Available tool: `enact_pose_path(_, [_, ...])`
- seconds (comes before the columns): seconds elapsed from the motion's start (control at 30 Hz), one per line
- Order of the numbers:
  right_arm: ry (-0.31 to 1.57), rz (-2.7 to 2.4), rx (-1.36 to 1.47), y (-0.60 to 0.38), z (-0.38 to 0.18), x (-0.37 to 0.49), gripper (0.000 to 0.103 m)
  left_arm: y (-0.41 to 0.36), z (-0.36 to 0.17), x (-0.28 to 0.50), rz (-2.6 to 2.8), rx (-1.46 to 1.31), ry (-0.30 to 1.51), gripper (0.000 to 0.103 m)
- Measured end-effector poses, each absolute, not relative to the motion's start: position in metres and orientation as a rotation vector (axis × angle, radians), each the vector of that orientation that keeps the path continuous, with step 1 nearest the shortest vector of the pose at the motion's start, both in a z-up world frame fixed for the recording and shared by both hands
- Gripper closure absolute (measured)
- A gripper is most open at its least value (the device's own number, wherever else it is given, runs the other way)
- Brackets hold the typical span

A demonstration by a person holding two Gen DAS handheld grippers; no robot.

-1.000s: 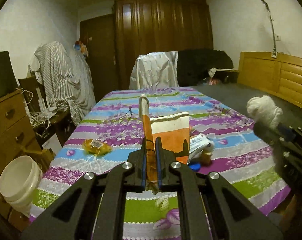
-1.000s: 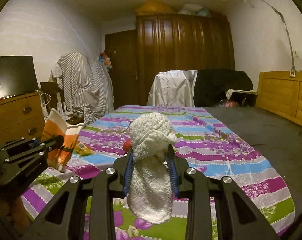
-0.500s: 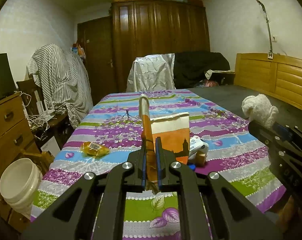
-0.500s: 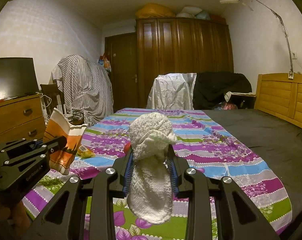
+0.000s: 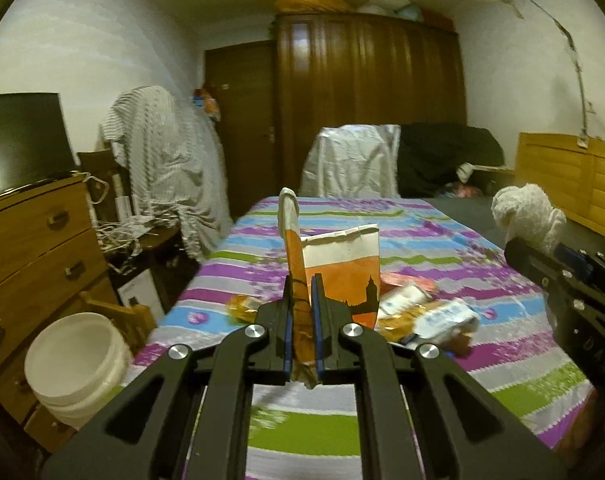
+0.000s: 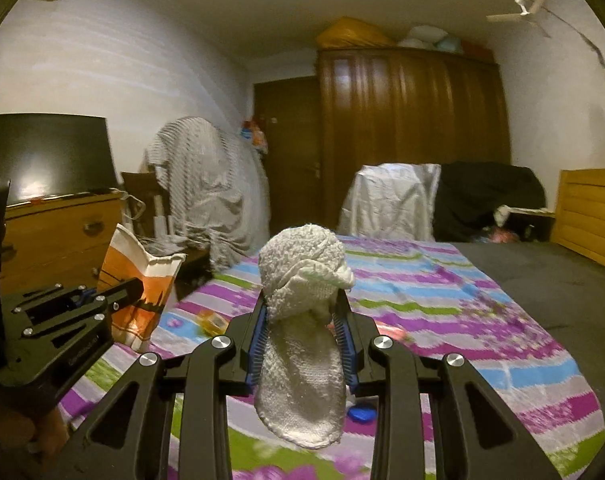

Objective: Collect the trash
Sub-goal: 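Carry the orange paper cup and white sock over the white bucket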

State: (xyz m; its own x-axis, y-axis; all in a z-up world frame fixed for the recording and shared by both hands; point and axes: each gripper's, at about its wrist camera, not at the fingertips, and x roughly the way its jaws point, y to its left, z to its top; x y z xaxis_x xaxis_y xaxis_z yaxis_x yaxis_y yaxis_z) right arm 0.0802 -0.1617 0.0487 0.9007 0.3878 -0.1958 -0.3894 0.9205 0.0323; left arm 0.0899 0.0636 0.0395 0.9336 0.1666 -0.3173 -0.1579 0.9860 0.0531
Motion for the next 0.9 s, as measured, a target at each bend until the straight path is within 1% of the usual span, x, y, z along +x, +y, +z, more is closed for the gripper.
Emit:
enact_pose_path(0.3, [0.187, 0.589, -0.035, -0.059, 0.078, 0.089, 0.071, 0.149, 0.053, 0.076, 0.340, -0.009, 0.308, 0.097])
enact_pose_path(0.6, [0.274, 0.803, -0.080, 0.074, 0.092, 0.108, 0.071, 0.252, 0.063, 0.063, 0.514, -0.058, 0.325, 0.097])
enact_pose_path(0.73, [0.332, 0.898, -0.108, 0.147, 0.098, 0.121, 0.071, 0.297, 0.063, 0.055, 0.571, -0.084, 0.359, 0.097])
enact_pose_path(0.9, [0.428, 0.981, -0.154, 0.232, 0.092, 0.147, 0.071, 0.345, 0.058, 0.052, 0.622, -0.122, 0.411, 0.097])
